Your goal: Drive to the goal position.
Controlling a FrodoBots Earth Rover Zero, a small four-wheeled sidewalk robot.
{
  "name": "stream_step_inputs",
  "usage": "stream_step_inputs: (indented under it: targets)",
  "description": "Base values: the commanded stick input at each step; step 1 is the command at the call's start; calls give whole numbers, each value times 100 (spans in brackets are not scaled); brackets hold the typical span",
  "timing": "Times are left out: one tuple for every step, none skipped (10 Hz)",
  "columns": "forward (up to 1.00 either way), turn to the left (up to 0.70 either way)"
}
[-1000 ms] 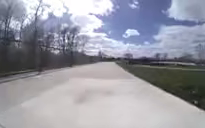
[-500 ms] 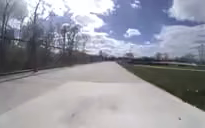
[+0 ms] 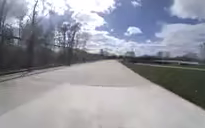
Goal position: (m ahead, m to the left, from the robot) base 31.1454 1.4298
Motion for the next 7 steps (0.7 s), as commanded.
stream_step_inputs:
  targets:
    - [100,0]
    - [100,0]
    - [100,0]
    - [100,0]
    - [100,0]
    - [100,0]
    - [100,0]
